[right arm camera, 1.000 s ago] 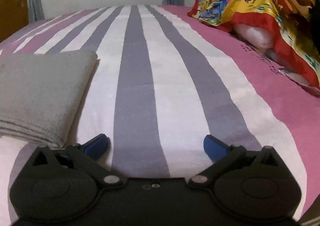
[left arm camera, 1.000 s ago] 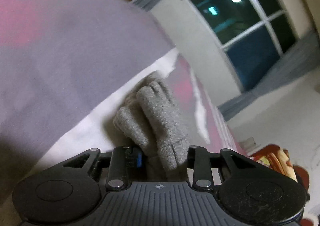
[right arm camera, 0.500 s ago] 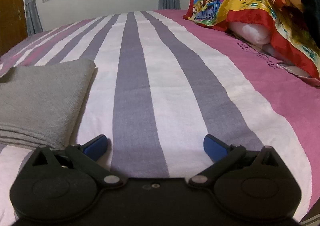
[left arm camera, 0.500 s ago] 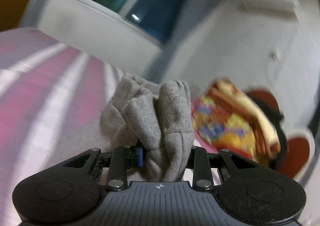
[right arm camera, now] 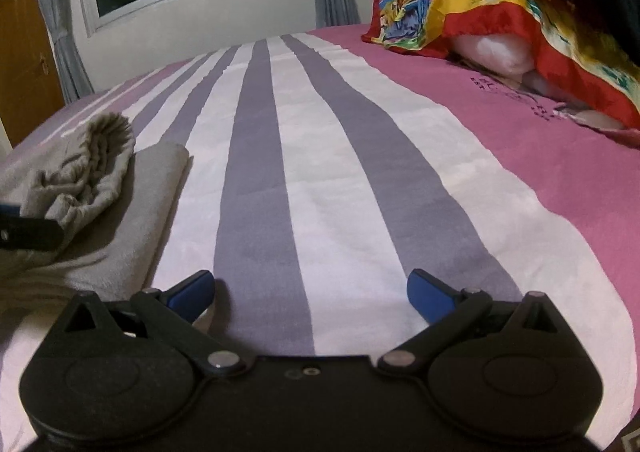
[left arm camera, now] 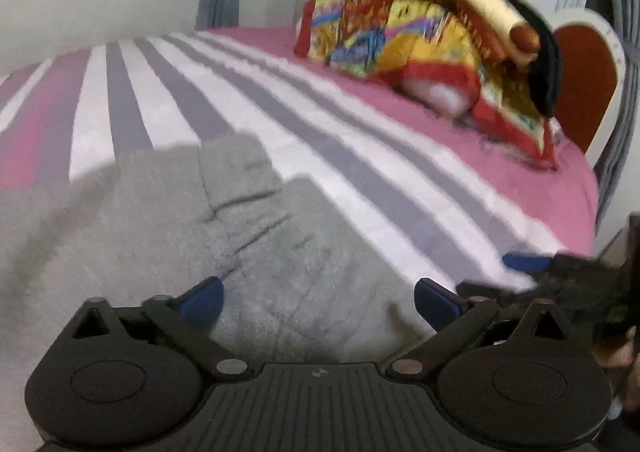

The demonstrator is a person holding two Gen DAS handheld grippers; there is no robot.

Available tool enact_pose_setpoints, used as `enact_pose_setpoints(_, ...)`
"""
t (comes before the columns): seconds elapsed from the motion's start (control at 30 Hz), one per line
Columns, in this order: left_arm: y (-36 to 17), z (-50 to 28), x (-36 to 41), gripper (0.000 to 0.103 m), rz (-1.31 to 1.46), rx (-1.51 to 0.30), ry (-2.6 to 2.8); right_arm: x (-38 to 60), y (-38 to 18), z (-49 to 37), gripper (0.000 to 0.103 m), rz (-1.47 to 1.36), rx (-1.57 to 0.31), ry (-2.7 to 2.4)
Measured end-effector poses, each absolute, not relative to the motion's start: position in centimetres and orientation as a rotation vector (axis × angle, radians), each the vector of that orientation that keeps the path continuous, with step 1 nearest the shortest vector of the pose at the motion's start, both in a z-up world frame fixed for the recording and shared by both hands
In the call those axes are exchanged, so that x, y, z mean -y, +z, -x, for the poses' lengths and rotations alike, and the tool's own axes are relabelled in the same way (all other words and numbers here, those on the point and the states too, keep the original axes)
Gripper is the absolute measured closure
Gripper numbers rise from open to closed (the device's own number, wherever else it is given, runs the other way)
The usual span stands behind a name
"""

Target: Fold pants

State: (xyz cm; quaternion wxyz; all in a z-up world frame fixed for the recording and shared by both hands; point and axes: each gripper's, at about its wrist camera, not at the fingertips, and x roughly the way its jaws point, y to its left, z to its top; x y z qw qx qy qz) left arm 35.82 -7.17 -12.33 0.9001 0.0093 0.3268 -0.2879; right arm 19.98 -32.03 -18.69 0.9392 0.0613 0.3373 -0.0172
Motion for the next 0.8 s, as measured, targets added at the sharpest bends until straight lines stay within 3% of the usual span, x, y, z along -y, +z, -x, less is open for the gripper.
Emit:
enact_pose_setpoints(0.2,-11.0,-30.3,-2.1,0.002,0.027,-0.536,-0.353,34.2,-17.9,-18.6,0.004,-0.225,-0.629,-0.06)
enact_pose_setpoints(0.23,-11.4,-28.8,-4.4,0.002,0.036,-0.53,-0.298,34.7,-17.7,-18.2,0.012,-0.258,-0.618,-0.057)
enact_pose_setpoints(0.3,-12.8,-25.8,-8.7,0.006,0.064,-0.538,-0.208,35.2,-17.2,-17.3,0.038,-0.31,-0.6,-0.018)
enact_pose_setpoints(0.33,-13.6,-24.5,-10.3,0.007,0.069,-0.55,-0.178,35.1,-16.9,-17.0,0.06,-0.331,-0.599,0.018)
enact_pose_setpoints(0.37,-14.4,-23.6,-11.9,0.008,0.068,-0.569,-0.154,34.8,-16.5,-16.6,0.063,-0.342,-0.594,0.05)
enact_pose_setpoints(0.63,-17.8,-24.7,-14.6,0.012,0.118,-0.62,-0.086,26.0,-13.1,-17.4,0.046,-0.389,-0.584,0.312)
enact_pose_setpoints(0.8,-19.2,-26.0,-14.3,0.013,0.031,-0.624,-0.093,20.9,-12.6,-19.7,0.044,-0.361,-0.634,0.386)
